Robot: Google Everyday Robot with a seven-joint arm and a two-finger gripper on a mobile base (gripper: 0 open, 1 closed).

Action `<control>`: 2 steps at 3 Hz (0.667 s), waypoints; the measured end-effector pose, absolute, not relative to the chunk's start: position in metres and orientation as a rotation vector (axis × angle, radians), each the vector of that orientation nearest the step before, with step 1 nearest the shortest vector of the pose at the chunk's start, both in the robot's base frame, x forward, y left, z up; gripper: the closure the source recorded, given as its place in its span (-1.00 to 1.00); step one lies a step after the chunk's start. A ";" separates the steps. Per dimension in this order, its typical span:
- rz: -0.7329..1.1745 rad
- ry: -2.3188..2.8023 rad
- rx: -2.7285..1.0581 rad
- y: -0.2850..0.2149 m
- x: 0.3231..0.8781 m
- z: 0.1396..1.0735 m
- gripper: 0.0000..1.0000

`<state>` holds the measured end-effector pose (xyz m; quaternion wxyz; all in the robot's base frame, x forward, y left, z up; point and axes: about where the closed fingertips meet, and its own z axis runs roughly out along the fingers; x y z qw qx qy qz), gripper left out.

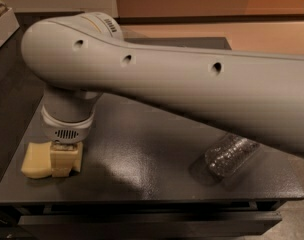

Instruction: Pick sponge

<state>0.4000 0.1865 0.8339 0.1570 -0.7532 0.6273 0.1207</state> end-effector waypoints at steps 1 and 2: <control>0.385 1.798 -2.168 0.186 0.397 0.840 0.27; 0.413 1.822 -2.138 0.177 0.400 0.861 0.73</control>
Offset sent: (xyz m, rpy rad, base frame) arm 0.0088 -0.0213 0.0538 0.0438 0.0784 -0.0478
